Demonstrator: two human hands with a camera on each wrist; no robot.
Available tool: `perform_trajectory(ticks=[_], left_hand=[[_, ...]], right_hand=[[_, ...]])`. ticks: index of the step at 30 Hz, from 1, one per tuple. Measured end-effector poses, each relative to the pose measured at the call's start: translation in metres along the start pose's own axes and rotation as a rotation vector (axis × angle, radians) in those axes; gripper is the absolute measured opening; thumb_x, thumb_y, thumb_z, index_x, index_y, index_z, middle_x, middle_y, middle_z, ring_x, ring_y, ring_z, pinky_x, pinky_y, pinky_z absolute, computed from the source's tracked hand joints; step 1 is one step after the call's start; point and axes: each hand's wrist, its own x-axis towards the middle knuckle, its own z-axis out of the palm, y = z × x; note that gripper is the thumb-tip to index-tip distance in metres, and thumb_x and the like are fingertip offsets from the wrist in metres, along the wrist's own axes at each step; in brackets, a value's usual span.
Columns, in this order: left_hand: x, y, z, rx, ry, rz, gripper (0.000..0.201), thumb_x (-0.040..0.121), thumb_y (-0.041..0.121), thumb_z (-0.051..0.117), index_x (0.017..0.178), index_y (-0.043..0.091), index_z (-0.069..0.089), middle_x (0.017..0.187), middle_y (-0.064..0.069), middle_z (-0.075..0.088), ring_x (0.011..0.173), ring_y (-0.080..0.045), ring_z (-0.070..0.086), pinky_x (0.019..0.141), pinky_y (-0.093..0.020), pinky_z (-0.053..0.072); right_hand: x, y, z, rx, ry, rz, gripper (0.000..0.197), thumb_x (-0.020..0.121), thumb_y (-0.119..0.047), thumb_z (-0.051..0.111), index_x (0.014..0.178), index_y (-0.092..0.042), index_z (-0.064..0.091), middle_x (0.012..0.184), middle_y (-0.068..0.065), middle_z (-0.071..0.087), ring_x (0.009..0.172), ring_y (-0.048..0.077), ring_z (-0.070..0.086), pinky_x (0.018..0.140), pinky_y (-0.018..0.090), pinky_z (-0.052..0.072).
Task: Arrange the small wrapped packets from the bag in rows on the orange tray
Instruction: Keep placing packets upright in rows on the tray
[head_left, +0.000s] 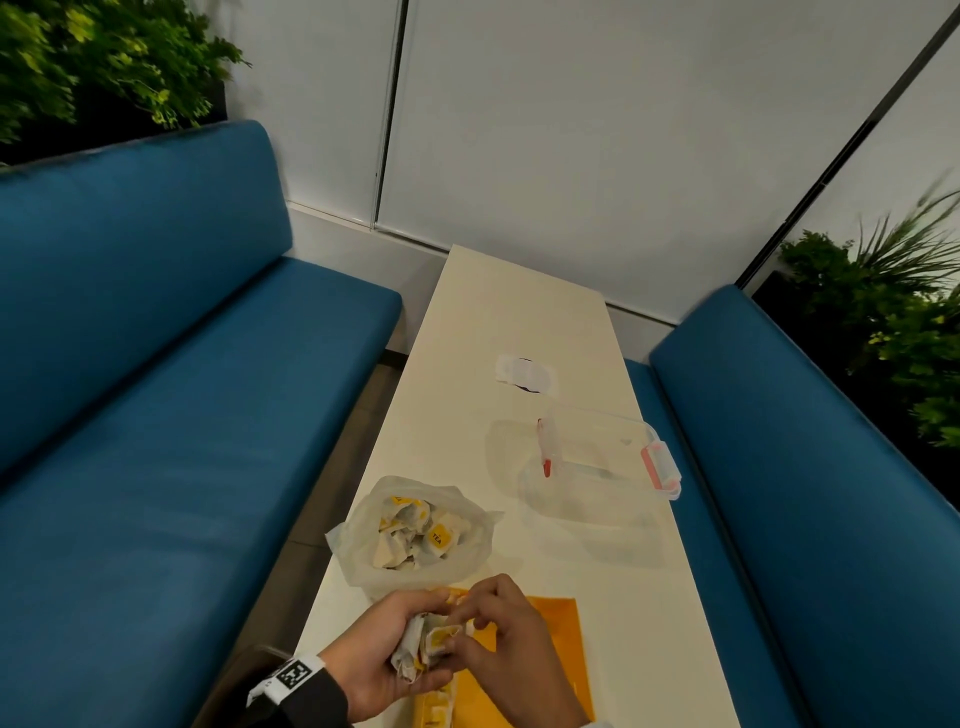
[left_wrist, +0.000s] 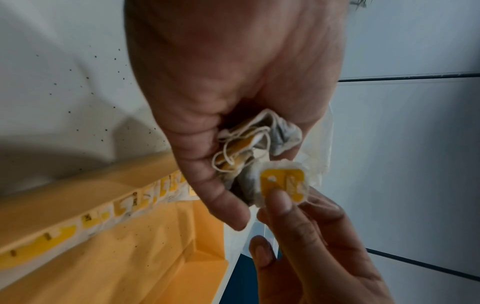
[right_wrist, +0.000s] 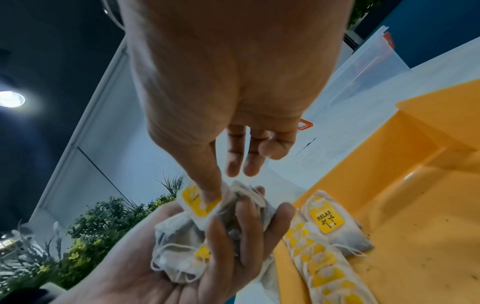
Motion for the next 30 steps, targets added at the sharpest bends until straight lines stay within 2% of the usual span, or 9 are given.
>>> perform_trajectory(ticks=[4,6,10,13,15,18,22,27,30], left_hand=[[-0.001,-0.003,-0.004,0.053,-0.037,0.019,0.031,0.089,0.026,0.071,0.110,0.004,0.075,0.090,-0.014,0.068,0.079,-0.026,0.069,0.066,-0.031,0.052],[-0.001,-0.004,-0.007,0.074,-0.066,0.023,0.037,0.083,0.023,0.076,0.114,0.001,0.074,0.093,-0.014,0.066,0.081,-0.024,0.067,0.064,-0.029,0.054],[-0.004,-0.004,-0.011,0.046,-0.068,0.040,0.028,0.083,0.014,0.075,0.107,-0.002,0.075,0.091,-0.017,0.065,0.076,-0.024,0.066,0.055,-0.028,0.056],[-0.002,-0.006,-0.014,0.060,-0.068,0.048,0.035,0.084,0.012,0.074,0.115,-0.002,0.074,0.093,-0.018,0.066,0.077,-0.024,0.067,0.057,-0.028,0.057],[-0.001,-0.008,-0.016,0.073,-0.062,0.048,0.034,0.083,0.008,0.072,0.115,-0.002,0.074,0.093,-0.019,0.066,0.079,-0.025,0.067,0.059,-0.029,0.057],[0.001,-0.011,-0.016,0.091,-0.043,0.056,0.035,0.082,0.001,0.070,0.117,-0.001,0.073,0.095,-0.022,0.067,0.081,-0.028,0.069,0.058,-0.030,0.059],[0.000,-0.010,-0.014,0.102,-0.042,0.058,0.039,0.083,-0.005,0.067,0.122,-0.002,0.067,0.099,-0.024,0.067,0.081,-0.028,0.069,0.058,-0.030,0.059],[-0.002,-0.008,-0.012,0.108,-0.022,0.066,0.033,0.090,-0.003,0.064,0.123,-0.001,0.067,0.095,-0.023,0.070,0.076,-0.027,0.070,0.057,-0.030,0.058],[-0.004,-0.007,-0.013,0.077,-0.008,0.077,0.033,0.089,0.003,0.068,0.122,-0.001,0.067,0.097,-0.023,0.071,0.075,-0.028,0.068,0.058,-0.032,0.058]], right_hand=[[0.000,-0.009,-0.002,0.124,0.021,-0.020,0.012,0.075,-0.017,0.075,0.074,-0.025,0.066,0.088,-0.006,0.062,0.073,0.007,0.057,0.061,0.015,0.038],[0.000,-0.012,-0.003,0.212,0.017,0.025,0.013,0.075,-0.015,0.075,0.073,-0.022,0.064,0.081,0.000,0.066,0.068,0.005,0.056,0.058,0.021,0.039],[-0.001,-0.013,-0.003,0.313,0.010,0.091,0.015,0.069,-0.021,0.078,0.072,-0.021,0.063,0.072,0.006,0.067,0.062,0.008,0.052,0.059,0.027,0.042],[-0.003,-0.012,-0.003,0.331,0.017,0.121,0.013,0.067,-0.025,0.078,0.072,-0.025,0.066,0.075,0.013,0.067,0.063,0.014,0.054,0.061,0.037,0.046],[-0.004,-0.012,-0.003,0.318,0.000,0.128,0.011,0.068,-0.020,0.076,0.074,-0.025,0.069,0.075,0.009,0.069,0.065,0.013,0.056,0.064,0.040,0.051],[-0.005,-0.011,-0.005,0.307,-0.030,0.120,0.020,0.072,-0.009,0.073,0.078,-0.028,0.072,0.071,-0.005,0.066,0.066,0.008,0.054,0.065,0.034,0.051],[-0.005,-0.011,-0.009,0.284,-0.074,0.106,0.023,0.069,-0.017,0.072,0.084,-0.034,0.073,0.075,-0.007,0.067,0.067,0.009,0.054,0.066,0.030,0.050],[-0.007,-0.010,-0.013,0.285,-0.055,0.091,0.009,0.070,-0.015,0.075,0.077,-0.021,0.072,0.072,-0.007,0.066,0.068,0.007,0.055,0.064,0.025,0.047],[-0.004,-0.010,-0.024,0.366,-0.009,0.128,0.008,0.075,-0.004,0.075,0.078,-0.009,0.070,0.068,0.007,0.070,0.064,0.016,0.063,0.063,0.029,0.050]])
